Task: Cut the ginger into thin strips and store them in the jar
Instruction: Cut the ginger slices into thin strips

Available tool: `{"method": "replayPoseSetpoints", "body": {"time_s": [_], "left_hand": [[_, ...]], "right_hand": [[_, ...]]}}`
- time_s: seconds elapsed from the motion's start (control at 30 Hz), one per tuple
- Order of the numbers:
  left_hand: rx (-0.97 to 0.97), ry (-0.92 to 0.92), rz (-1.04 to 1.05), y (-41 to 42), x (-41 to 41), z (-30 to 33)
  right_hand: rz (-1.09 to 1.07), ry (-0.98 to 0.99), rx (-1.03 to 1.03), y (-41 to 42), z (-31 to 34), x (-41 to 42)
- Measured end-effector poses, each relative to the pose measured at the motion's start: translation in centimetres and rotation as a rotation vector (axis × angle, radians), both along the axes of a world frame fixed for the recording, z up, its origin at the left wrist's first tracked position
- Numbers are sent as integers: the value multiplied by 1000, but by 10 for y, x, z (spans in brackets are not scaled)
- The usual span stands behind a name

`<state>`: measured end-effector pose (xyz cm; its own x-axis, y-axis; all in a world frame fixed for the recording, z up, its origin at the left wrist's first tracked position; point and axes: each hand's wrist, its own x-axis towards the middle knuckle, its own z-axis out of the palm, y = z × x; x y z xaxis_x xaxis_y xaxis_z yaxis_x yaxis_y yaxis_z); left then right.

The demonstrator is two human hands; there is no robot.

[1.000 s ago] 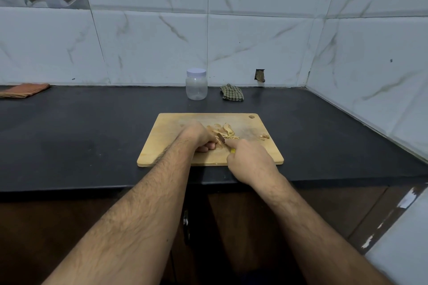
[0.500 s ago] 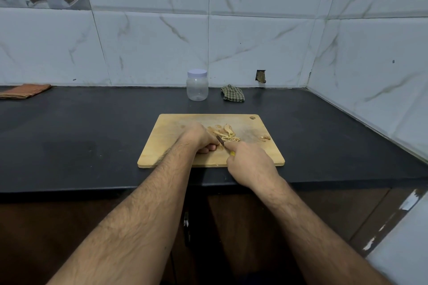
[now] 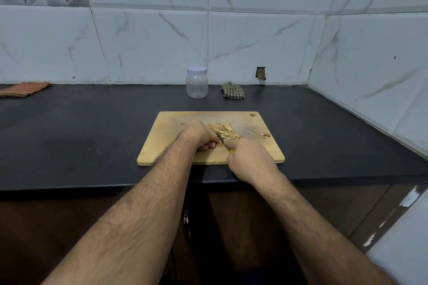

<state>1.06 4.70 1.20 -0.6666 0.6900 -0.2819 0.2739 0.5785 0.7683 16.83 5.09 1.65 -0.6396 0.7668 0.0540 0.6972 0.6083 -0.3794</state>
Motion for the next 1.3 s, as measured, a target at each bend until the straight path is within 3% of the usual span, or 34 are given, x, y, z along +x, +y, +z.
{"method": "replayPoseSetpoints", "body": {"time_s": [0.43,0.73,0.97,1.3], "left_hand": [[-8,6,5,0,0,1],[-6,8,13,0,-1,1],[-13,-15,19,1,-1,1],[-6,-20,14,0,0,2]], "right_hand": [[-3,85,22,2,-6,6],[-46,12,25,9,7,11],[-24,102,-148,11,8,10],[-4,80,-56,6,5,5]]}}
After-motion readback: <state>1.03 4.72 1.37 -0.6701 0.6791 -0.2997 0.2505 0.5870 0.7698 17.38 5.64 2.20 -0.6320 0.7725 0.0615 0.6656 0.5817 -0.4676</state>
